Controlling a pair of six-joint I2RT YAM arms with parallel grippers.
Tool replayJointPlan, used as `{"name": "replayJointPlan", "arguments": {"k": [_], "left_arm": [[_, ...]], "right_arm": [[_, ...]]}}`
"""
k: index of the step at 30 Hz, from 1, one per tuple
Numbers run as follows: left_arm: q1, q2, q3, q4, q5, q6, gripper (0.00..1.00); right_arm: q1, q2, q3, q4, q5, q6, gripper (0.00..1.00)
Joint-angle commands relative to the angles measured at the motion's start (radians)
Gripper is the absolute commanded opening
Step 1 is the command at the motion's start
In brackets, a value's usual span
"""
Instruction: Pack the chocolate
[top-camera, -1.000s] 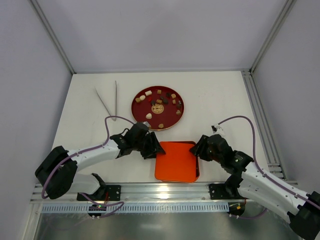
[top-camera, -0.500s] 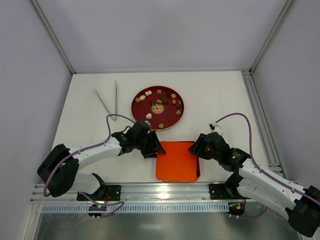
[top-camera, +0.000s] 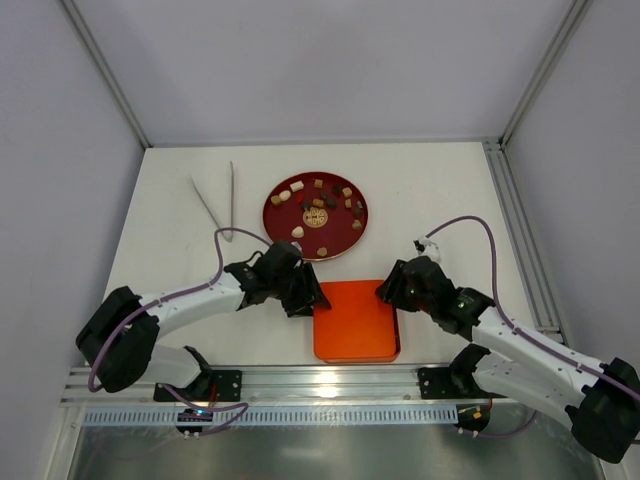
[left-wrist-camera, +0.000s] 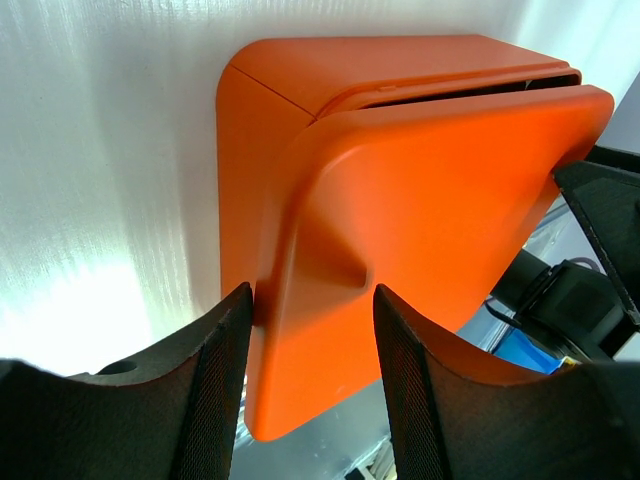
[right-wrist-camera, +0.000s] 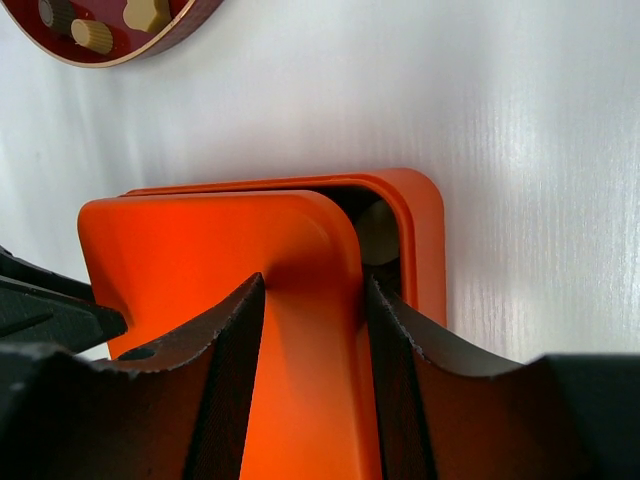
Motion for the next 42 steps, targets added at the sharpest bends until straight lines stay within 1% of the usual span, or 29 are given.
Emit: {"name": "replayJointPlan", "arguments": {"k": [1,15,22,25,26,42], "left_arm": [[0.003,-0.002,0.05,0.004,0.033,0.011,0.51],[0.0,0.03,0.085,-0.006,0.053,0.029,0.52],[0.0,0.041,0.096,-0.012,0.059,0.037,0.55],[0.0,0.046,0.102,-0.014,0.062,0.04,0.56],[-0.002,0.047,0.104,-0.014,0.061,0.042,0.56],[-0.009,0.061,0.107,-0.019,0.062,0.046,0.56]], "right_arm": [[-0.004,0.005,0.05,0.038,0.039,-0.022,0.47],[-0.021,0.001,0.052,0.018,0.058,-0.034,0.48],[-0.021,-0.01,0.055,0.004,0.067,-0.035,0.48],[-0.022,-0.019,0.055,-0.01,0.081,-0.035,0.49],[-0.021,-0.022,0.056,-0.014,0.081,-0.035,0.51],[-0.021,-0.065,0.044,-0.053,0.104,-0.032,0.52]]}}
